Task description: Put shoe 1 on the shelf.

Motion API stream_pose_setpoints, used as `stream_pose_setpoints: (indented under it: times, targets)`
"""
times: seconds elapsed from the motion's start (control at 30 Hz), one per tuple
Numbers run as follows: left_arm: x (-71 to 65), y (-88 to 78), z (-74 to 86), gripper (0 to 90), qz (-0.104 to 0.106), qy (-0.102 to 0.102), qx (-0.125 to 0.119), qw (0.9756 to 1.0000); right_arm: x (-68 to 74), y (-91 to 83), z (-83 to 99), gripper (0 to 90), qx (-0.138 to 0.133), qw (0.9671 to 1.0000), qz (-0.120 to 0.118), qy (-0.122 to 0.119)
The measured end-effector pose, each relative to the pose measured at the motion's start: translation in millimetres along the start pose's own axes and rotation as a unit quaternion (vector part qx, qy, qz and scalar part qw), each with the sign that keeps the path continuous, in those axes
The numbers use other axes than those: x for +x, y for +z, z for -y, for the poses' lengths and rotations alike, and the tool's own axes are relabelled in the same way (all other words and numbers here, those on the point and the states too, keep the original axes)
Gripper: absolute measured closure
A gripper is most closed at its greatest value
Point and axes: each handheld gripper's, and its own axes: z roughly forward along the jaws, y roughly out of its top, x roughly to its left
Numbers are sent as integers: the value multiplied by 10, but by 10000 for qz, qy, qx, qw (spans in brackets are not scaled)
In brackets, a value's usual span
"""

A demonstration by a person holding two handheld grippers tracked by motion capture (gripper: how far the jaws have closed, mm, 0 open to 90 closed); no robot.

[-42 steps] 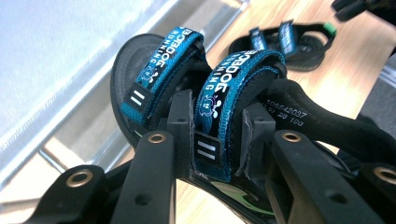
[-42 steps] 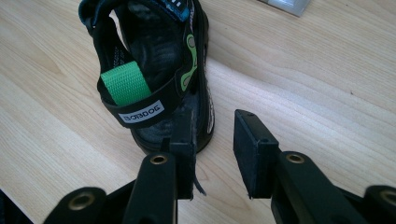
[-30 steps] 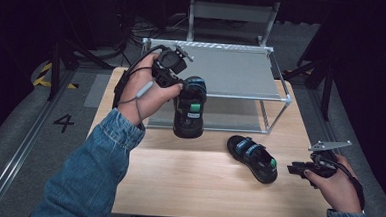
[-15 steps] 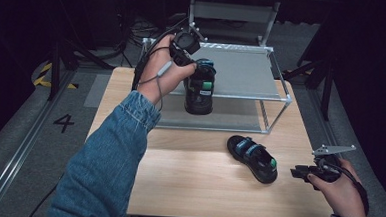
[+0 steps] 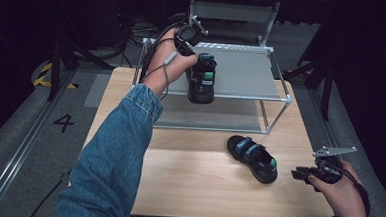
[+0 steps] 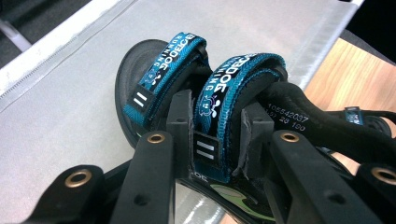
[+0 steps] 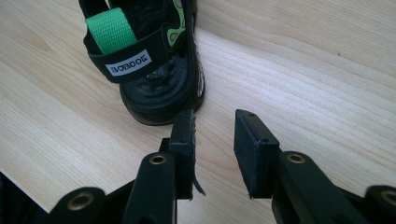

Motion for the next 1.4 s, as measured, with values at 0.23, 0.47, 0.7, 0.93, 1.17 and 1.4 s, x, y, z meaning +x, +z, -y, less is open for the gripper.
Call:
stream_pose_setpoints:
  times: [0.23,0.47,0.7,0.93,1.17,1.4]
  targets:
    - [138,111,49,711,-1,-52,47,10000,0,20,-8,695,44,10000,-37,8]
    - [226,200,96,704,-32,-247,-14,9997,-1,39,-9,692,81,9999,-66,-31]
    - [169,125,105,466,-333,-269,-312,9986,-4,38,-10,688,70,9999,-70,-32]
    - [-78,-180,188,423,-597,-397,-635,9954,6,75,-67,686,27,9999,-92,-87]
    - [-478,-475,425,570,-416,-363,-645,9964,63,174,-190,688,88,9996,-163,-212]
    - [-743,-365,664,765,-4,-183,-505,9986,100,203,-290,699,49,9993,-157,-335]
